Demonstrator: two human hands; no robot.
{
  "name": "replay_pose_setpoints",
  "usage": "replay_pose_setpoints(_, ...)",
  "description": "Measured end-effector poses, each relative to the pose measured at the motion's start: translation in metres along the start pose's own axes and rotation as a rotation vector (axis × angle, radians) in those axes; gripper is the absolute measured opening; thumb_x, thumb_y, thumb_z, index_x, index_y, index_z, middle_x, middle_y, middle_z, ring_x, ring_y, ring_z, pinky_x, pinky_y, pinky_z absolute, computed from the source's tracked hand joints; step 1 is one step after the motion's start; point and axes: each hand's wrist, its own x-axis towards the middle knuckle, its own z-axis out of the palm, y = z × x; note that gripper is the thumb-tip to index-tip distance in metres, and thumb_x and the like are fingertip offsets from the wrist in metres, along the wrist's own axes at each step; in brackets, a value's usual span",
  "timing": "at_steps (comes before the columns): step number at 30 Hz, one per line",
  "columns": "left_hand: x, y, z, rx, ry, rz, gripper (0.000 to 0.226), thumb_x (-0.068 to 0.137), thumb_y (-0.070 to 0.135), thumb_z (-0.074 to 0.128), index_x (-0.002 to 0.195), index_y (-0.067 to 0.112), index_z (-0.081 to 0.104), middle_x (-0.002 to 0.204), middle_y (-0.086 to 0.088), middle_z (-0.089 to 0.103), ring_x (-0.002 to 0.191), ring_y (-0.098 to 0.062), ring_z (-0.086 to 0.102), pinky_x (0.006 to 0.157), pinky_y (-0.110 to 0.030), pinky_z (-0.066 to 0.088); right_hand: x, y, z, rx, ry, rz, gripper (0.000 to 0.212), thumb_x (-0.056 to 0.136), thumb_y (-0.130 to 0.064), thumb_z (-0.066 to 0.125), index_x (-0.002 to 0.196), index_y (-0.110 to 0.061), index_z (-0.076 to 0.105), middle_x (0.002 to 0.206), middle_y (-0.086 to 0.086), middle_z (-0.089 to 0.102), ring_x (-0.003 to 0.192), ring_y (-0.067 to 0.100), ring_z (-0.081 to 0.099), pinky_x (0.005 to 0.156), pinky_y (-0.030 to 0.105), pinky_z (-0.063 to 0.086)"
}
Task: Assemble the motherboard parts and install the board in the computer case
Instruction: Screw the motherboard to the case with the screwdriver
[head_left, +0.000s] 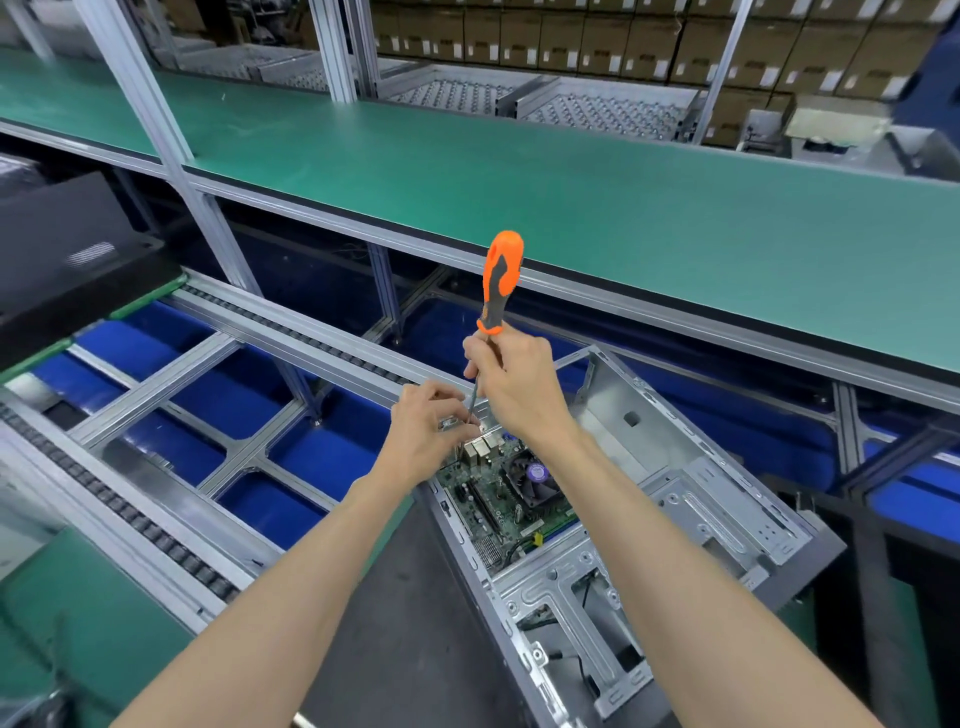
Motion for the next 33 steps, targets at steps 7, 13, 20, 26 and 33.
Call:
replay_pose_setpoints(7,-0.008,-0.008,0.000,-0.268,0.050,-0.181,0.056,0.072,0.022,0.088,0.089,0.061,0.053,0.097,0.026,0.055,0.103,-0.011,0.065,0.090,-0.045,0.053,-0.002,0.011,0.012,-0.085,-0.036,0.027,0.018,0.089,-0.020,0.064,0.073,-0.013,0.062,0.062,-0.007,0.058,0.060,0.010,0.052,0.059,0.020,0.036)
replay_pose_setpoints(13,-0.005,-0.015,0.004,-0.290,0.011,-0.223,0.053,0.074,0.018,0.087,0.101,0.048,0.053,0.088,0.028,0.069,0.109,-0.014,0.062,0.092,-0.050,0.051,0.003,0.006,0.013,0.015,0.058,-0.007,0.021,0.088,-0.030,0.067,0.083,-0.012,0.057,0.060,-0.007,0.053,0.054,0.009,0.045,0.055,0.021,0.038)
replay_pose_setpoints(20,-0.008,-0.029,0.012,-0.252,0.027,-0.222,0.046,0.076,0.020,0.085,0.099,0.037,0.050,0.077,0.017,0.074,0.110,0.016,0.046,0.082,-0.013,0.041,0.007,0.008,0.014,0.027,0.049,-0.104,0.027,0.096,-0.029,0.062,0.076,-0.019,0.045,0.054,-0.010,0.040,0.050,0.009,0.040,0.054,0.020,0.030)
replay_pose_setpoints(26,-0.010,-0.031,0.016,-0.108,0.155,-0.092,0.016,0.076,0.023,0.085,0.086,0.013,0.079,0.107,0.021,0.057,0.101,0.000,0.057,0.077,-0.003,0.041,0.004,0.022,0.028,-0.008,0.026,-0.113,0.025,0.096,-0.029,0.062,0.079,-0.022,0.044,0.055,-0.012,0.042,0.054,0.005,0.045,0.054,0.017,0.031)
replay_pose_setpoints(33,-0.013,-0.026,0.018,-0.031,0.280,-0.057,0.012,0.078,0.017,0.083,0.084,0.008,0.080,0.105,0.010,0.057,0.093,0.007,0.054,0.079,-0.001,0.039,0.007,0.030,0.033,0.016,0.035,-0.123,0.025,0.096,-0.029,0.061,0.079,-0.021,0.045,0.055,-0.012,0.042,0.054,0.004,0.047,0.055,0.014,0.034)
